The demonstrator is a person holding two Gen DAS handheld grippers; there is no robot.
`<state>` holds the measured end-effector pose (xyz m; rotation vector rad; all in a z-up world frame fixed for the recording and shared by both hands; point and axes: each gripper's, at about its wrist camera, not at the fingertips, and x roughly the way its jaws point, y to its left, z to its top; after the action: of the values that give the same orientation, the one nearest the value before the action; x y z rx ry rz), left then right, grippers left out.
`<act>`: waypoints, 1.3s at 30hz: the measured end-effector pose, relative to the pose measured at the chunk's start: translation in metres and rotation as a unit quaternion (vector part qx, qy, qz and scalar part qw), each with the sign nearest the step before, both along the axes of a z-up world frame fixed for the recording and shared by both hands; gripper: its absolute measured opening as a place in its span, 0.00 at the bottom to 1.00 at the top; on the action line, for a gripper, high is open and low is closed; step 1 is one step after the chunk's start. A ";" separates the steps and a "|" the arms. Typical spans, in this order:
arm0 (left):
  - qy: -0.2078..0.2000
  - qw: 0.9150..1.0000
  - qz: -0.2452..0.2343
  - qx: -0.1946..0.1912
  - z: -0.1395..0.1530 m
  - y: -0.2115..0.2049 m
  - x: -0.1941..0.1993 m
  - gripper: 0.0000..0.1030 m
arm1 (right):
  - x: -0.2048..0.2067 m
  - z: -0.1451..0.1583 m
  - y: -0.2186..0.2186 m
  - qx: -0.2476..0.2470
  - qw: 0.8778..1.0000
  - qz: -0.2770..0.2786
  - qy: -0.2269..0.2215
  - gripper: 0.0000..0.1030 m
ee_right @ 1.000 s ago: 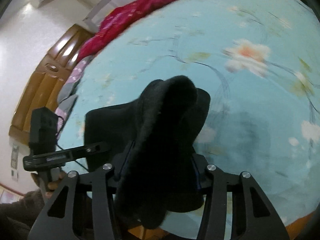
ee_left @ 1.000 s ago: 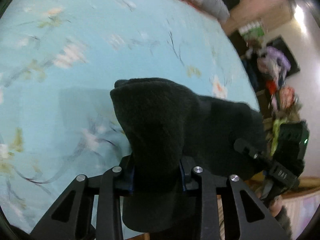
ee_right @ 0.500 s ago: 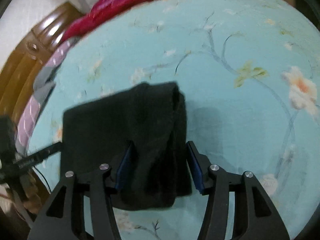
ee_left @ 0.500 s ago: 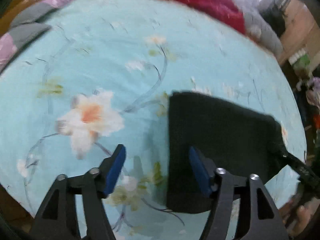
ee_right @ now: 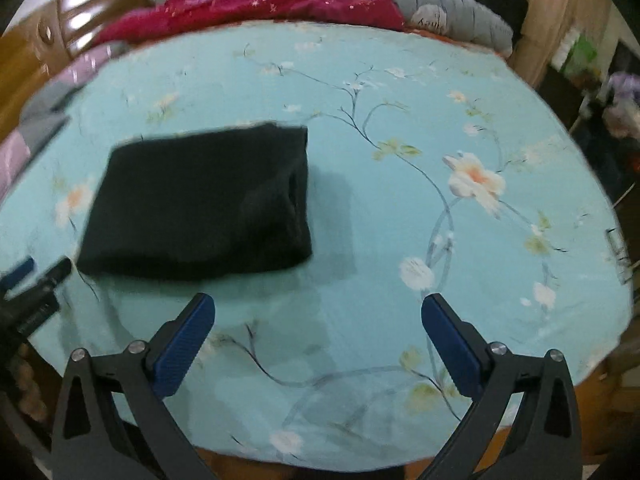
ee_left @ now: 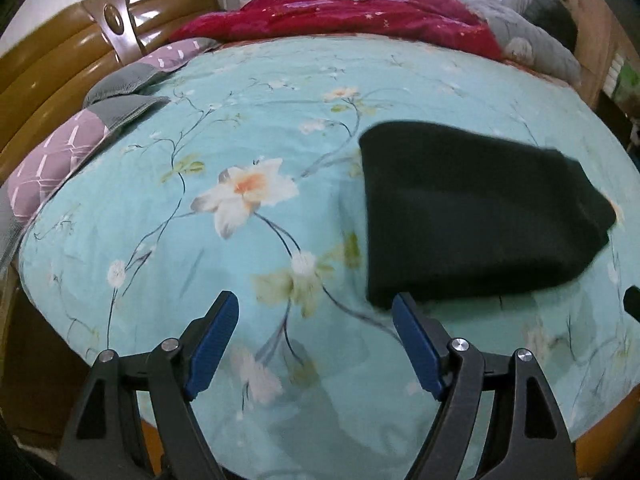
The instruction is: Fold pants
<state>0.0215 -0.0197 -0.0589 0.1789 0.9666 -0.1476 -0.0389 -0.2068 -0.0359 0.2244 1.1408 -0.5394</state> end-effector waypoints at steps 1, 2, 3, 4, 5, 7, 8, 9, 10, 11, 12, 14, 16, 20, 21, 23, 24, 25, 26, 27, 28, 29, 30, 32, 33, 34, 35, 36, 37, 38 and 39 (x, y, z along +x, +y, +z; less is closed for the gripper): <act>-0.006 1.000 -0.005 0.008 0.001 -0.003 -0.008 0.77 | -0.004 0.001 0.004 -0.007 1.000 0.003 0.000 1.00; -0.009 1.000 -0.009 0.013 0.001 -0.006 -0.010 0.77 | -0.010 0.004 0.006 -0.012 1.000 0.006 -0.007 1.00; -0.014 1.000 -0.014 0.021 0.002 -0.009 -0.015 0.77 | -0.015 0.006 0.009 -0.014 1.000 0.007 -0.013 1.00; -0.019 0.999 -0.021 0.029 0.003 -0.012 -0.019 0.77 | -0.019 0.009 0.012 -0.017 1.000 0.009 -0.018 1.00; -0.021 0.999 -0.025 0.035 0.004 -0.015 -0.023 0.77 | -0.023 0.012 0.012 -0.022 0.999 0.009 -0.022 1.00; -0.024 0.998 -0.037 0.044 0.007 -0.022 -0.030 0.77 | -0.026 0.015 0.013 -0.030 0.999 0.007 -0.026 1.00; -0.025 0.998 -0.042 0.046 0.009 -0.024 -0.032 0.77 | -0.029 0.017 0.013 -0.033 0.999 0.006 -0.029 1.00; -0.025 0.997 -0.046 0.048 0.010 -0.027 -0.034 0.77 | -0.031 0.018 0.015 -0.036 0.999 0.006 -0.032 1.00; -0.024 0.997 -0.050 0.049 0.011 -0.029 -0.036 0.77 | -0.034 0.020 0.014 -0.040 0.999 0.004 -0.035 1.00; -0.022 0.997 -0.051 0.051 0.012 -0.031 -0.038 0.77 | -0.035 0.021 0.014 -0.042 0.998 0.003 -0.038 1.00; -0.021 0.997 -0.051 0.052 0.012 -0.033 -0.038 0.77 | -0.037 0.022 0.015 -0.043 0.998 0.002 -0.042 1.00; -0.014 0.997 -0.051 0.049 0.011 -0.035 -0.040 0.78 | -0.041 0.024 0.012 -0.044 0.998 -0.001 -0.051 1.00; -0.005 0.998 -0.051 0.043 0.012 -0.037 -0.042 0.78 | -0.045 0.024 0.009 -0.040 0.997 -0.003 -0.059 1.00; -0.002 0.998 -0.047 0.034 0.015 -0.042 -0.045 0.78 | -0.051 0.019 0.003 -0.010 0.998 -0.008 -0.069 1.00; -0.002 0.998 -0.050 0.032 0.016 -0.043 -0.044 0.78 | -0.052 0.018 0.002 -0.010 0.998 -0.010 -0.069 1.00; -0.004 0.998 -0.055 0.028 0.018 -0.047 -0.046 0.78 | -0.054 0.016 0.002 -0.014 0.997 -0.016 -0.068 1.00; -0.005 0.998 -0.057 0.027 0.020 -0.048 -0.046 0.78 | -0.056 0.016 0.002 -0.017 0.997 -0.019 -0.068 1.00; -0.005 0.998 -0.060 0.025 0.020 -0.049 -0.046 0.78 | -0.057 0.016 0.001 -0.018 0.997 -0.022 -0.068 1.00; -0.003 0.998 -0.062 0.023 0.020 -0.051 -0.046 0.78 | -0.058 0.015 0.001 -0.018 0.997 -0.025 -0.068 1.00; 0.000 0.998 -0.064 0.020 0.020 -0.052 -0.046 0.78 | -0.058 0.015 0.000 -0.018 0.997 -0.026 -0.068 1.00; 0.003 0.998 -0.066 0.015 0.020 -0.052 -0.046 0.78 | -0.059 0.015 -0.001 -0.018 0.997 -0.028 -0.067 1.00; 0.005 0.998 -0.068 0.013 0.020 -0.053 -0.046 0.78 | -0.059 0.015 -0.002 -0.019 0.997 -0.030 -0.066 1.00; 0.006 0.997 -0.071 0.011 0.020 -0.054 -0.046 0.78 | -0.059 0.015 -0.002 -0.021 0.997 -0.031 -0.065 1.00; 0.008 0.997 -0.078 0.004 0.020 -0.055 -0.047 0.78 | -0.059 0.014 -0.002 -0.025 0.997 -0.034 -0.062 1.00; 0.010 0.997 -0.081 0.001 0.020 -0.055 -0.048 0.78 | -0.059 0.014 -0.002 -0.025 0.997 -0.034 -0.061 1.00; 0.014 0.996 -0.087 -0.004 0.019 -0.056 -0.048 0.78 | -0.059 0.013 -0.002 -0.026 0.997 -0.034 -0.060 1.00; 0.017 0.996 -0.091 -0.008 0.019 -0.057 -0.048 0.78 | -0.058 0.013 -0.002 -0.028 0.997 -0.034 -0.058 1.00; 0.018 0.995 -0.094 -0.010 0.018 -0.057 -0.048 0.78 | -0.058 0.012 -0.002 -0.028 0.997 -0.034 -0.057 1.00; 0.019 0.995 -0.097 -0.012 0.018 -0.058 -0.049 0.78 | -0.058 0.012 -0.002 -0.028 0.998 -0.033 -0.055 1.00; 0.020 0.995 -0.099 -0.013 0.018 -0.059 -0.049 0.78 | -0.057 0.011 -0.003 -0.029 0.998 -0.033 -0.054 1.00; 0.022 0.995 -0.101 -0.015 0.018 -0.059 -0.049 0.78 | -0.057 0.011 -0.002 -0.029 0.998 -0.033 -0.053 1.00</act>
<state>-0.0278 -0.0788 -0.0410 0.2474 0.9894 -0.3527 -0.0959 -0.2087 -0.0254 0.2388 1.0167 -0.6118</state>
